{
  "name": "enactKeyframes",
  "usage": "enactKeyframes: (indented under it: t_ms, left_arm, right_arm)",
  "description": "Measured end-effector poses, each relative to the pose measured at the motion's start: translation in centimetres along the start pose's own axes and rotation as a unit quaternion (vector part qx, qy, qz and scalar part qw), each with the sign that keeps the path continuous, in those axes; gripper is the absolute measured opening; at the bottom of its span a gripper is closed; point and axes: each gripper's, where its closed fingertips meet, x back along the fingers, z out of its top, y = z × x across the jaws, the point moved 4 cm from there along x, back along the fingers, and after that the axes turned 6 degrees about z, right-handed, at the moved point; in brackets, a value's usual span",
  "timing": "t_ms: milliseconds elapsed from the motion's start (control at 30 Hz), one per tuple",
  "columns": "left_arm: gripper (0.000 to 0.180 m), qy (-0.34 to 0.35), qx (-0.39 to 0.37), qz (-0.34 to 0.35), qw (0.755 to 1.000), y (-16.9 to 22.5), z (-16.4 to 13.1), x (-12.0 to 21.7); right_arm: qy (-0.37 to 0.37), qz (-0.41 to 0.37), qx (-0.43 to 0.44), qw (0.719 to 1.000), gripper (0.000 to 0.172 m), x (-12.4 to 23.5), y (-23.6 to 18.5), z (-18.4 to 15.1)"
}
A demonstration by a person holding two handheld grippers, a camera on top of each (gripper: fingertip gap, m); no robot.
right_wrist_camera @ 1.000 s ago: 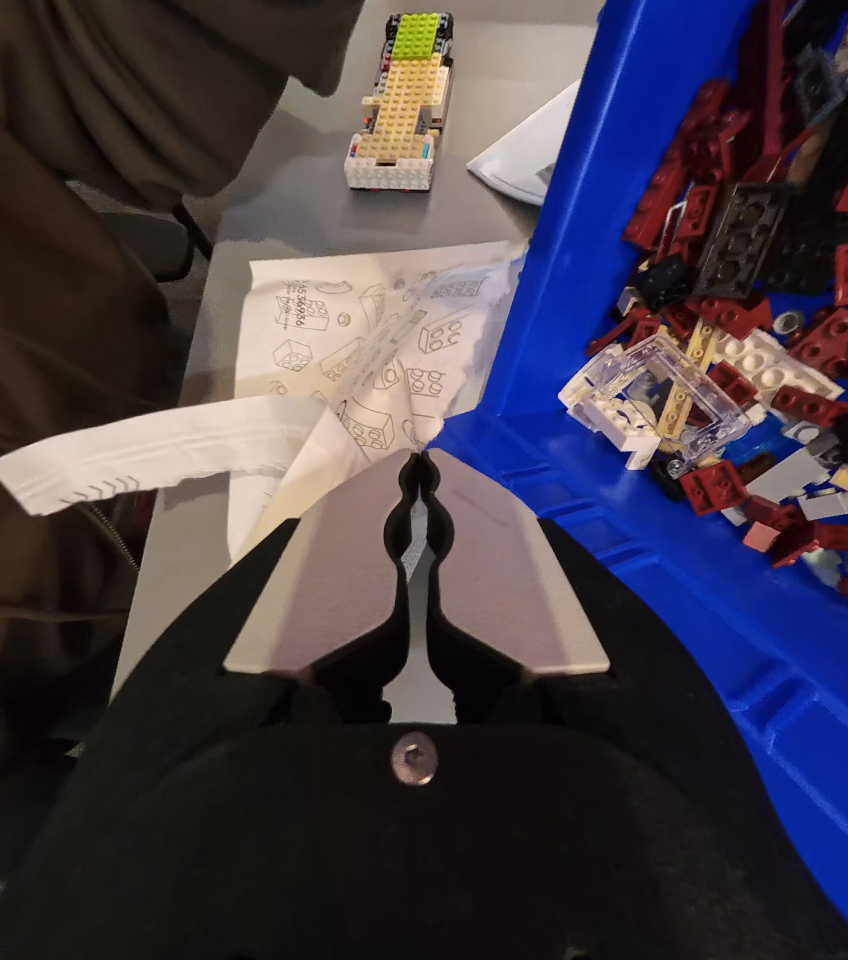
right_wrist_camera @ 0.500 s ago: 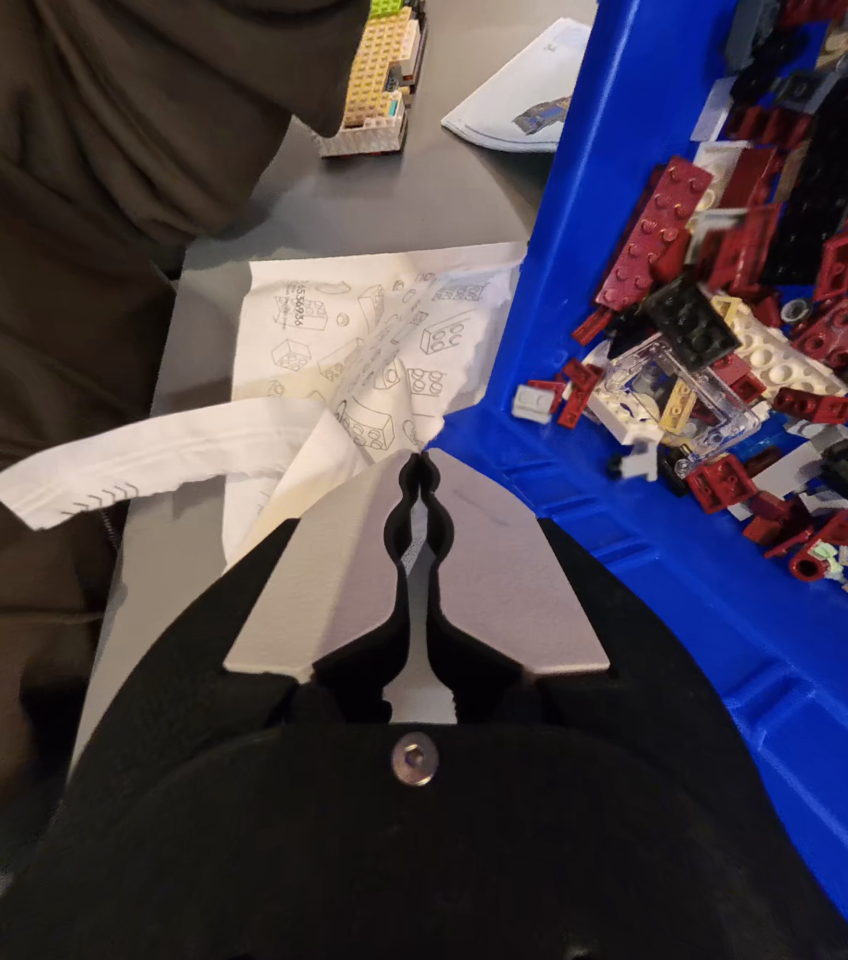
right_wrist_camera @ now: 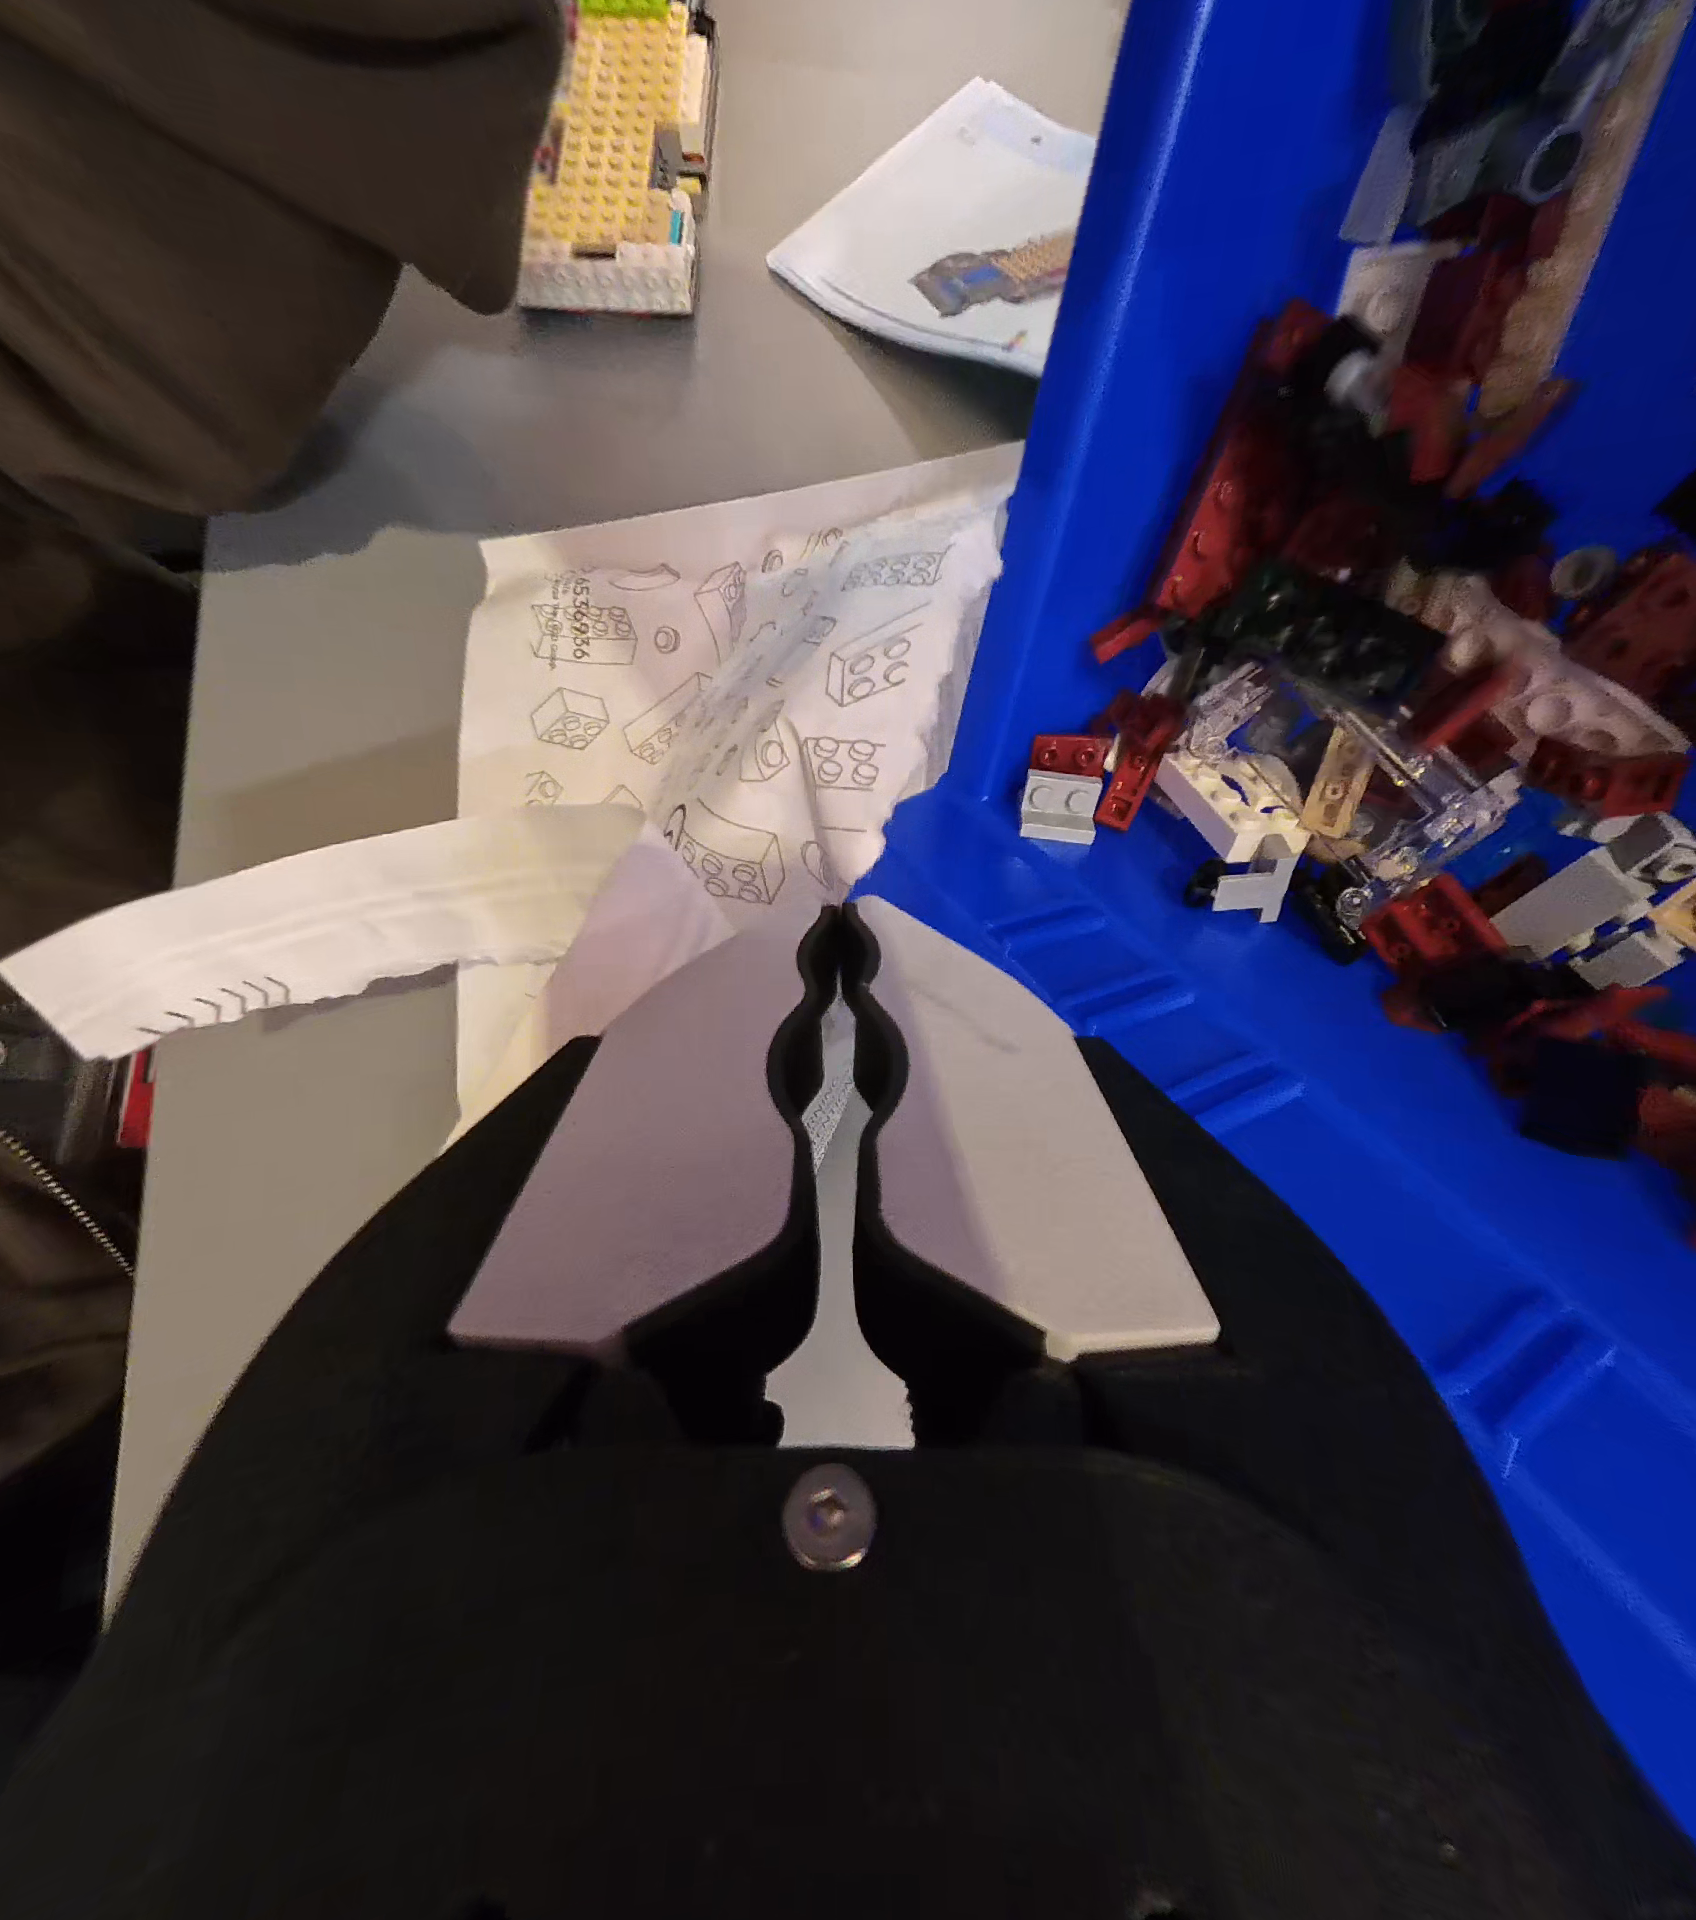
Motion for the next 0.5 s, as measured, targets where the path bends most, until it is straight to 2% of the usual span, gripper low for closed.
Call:
enactKeyframes:
  t_ms: [133,333,500]
  left_arm:
    - [0.012,-0.006,-0.026,-0.027,0.999,1.3,0.5,-1.9]
    - [0.012,0.014,-0.052,-0.025,0.998,1.7,1.9,-3.7]
    - [0.012,0.008,-0.053,-0.051,0.997,2.5,1.6,-5.2]
  right_arm:
    - [-0.007,0.010,-0.012,1.000,0.000,-0.8,0.3,-1.2]
    - [-0.001,0.020,-0.032,0.999,0.000,-1.5,1.7,-2.2]
    - [0.004,0.033,-0.046,0.998,0.000,-2.0,2.1,-2.7]
